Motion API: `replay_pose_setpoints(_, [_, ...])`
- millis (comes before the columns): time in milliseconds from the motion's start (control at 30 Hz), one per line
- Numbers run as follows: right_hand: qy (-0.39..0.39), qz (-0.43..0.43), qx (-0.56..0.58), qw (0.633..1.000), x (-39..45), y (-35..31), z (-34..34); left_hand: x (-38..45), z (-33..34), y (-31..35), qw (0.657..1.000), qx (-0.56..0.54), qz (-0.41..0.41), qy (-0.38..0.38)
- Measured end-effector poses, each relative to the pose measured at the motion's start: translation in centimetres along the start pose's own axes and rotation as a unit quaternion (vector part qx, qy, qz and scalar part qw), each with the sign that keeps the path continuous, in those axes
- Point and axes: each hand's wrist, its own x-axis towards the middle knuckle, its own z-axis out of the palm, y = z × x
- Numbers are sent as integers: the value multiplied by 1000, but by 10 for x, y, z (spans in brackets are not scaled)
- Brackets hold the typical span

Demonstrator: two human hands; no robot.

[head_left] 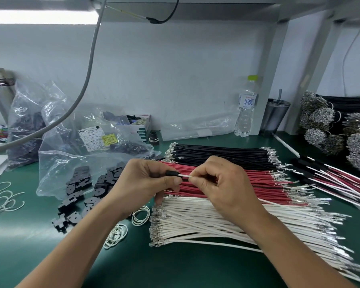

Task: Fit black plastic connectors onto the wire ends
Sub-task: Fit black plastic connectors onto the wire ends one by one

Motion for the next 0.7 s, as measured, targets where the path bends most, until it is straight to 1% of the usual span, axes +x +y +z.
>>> replay_pose_setpoints(67, [3,-14,-13,1000,-1,-2,0,0,0,0,1000,15,3,-11])
replay_pose_setpoints(233, [16,-83,-53,995,-2,-9,4,-3,-1,-2,999,28,11,-28])
replay_pose_setpoints(400, [20,-104,-64,992,-2,-9,2,-4,-1,1,999,28,25,-30])
replay_pose_setpoints(500, [43,-86,-53,994,2,-8,-3,-3,-2,4,999,-27,24,1])
replay_pose_setpoints(533, [56,-87,-63,993,4,-9,-4,-2,-2,5,999,-39,22,15])
replay_pose_setpoints(600, [60,-94,-108,988,5,-10,-9,-1,-3,4,998,-47,21,25])
replay_pose_setpoints(667, [26,-84,-166,982,4,-9,-14,0,-5,3,996,-74,18,38])
replay_pose_setpoints(700, [3,-61,-173,983,4,-9,-18,1,-6,3,994,-92,14,56])
